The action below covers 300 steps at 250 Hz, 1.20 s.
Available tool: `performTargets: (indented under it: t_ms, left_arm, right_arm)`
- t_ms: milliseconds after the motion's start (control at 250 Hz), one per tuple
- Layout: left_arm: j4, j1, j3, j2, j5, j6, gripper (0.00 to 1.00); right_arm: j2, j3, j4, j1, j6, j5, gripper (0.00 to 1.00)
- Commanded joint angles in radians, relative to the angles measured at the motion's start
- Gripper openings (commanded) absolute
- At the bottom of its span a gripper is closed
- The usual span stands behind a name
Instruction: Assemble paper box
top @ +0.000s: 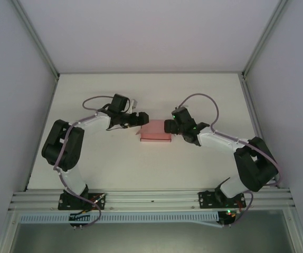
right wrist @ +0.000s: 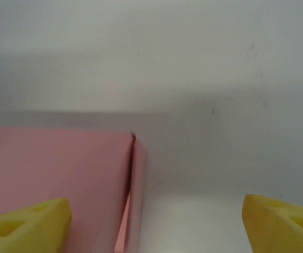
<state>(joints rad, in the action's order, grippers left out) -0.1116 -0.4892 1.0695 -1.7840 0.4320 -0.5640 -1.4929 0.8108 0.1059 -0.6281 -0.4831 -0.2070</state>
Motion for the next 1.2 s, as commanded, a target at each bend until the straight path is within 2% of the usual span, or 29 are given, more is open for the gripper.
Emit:
performTargets:
  t_ms: [0,216,391,439,551,643,843,1058,1194]
  left_arm:
    - [0.083,-0.004,-0.052,-0.030,0.115,0.000,0.83]
    - [0.129,-0.032,-0.077,-0.072,0.155,-0.005,0.65]
    - [0.134,-0.034,-0.072,-0.093,0.158,0.002,0.48]
    - [0.144,-0.029,-0.078,-0.096,0.159,-0.002,0.40]
    - [0.207,-0.011,-0.117,-0.093,0.198,-0.027,0.30]
    - [0.315,0.015,-0.171,-0.090,0.258,-0.084,0.20]
    - [0.452,0.056,-0.255,-0.065,0.323,-0.172,0.14]
    - [0.770,0.111,-0.359,-0.075,0.446,-0.345,0.12]
    - [0.793,0.118,-0.371,-0.086,0.449,-0.359,0.12]
  right_arm:
    - [-0.013,-0.077,-0.093,0.004,-0.067,0.072,0.76]
    - [-0.048,-0.125,-0.150,0.005,-0.117,0.089,0.66]
    - [-0.036,-0.128,-0.170,0.005,-0.125,0.101,0.66]
    - [-0.022,-0.118,-0.150,0.005,-0.125,0.094,0.67]
    - [0.037,-0.098,-0.107,0.006,-0.137,0.090,0.72]
    - [0.089,-0.087,-0.075,0.018,-0.178,0.116,0.82]
    - [0.187,-0.099,-0.017,0.090,-0.258,0.238,0.95]
    - [0.199,-0.150,-0.087,0.152,-0.310,0.451,0.98]
    - [0.136,-0.173,-0.195,0.177,-0.363,0.573,0.97]
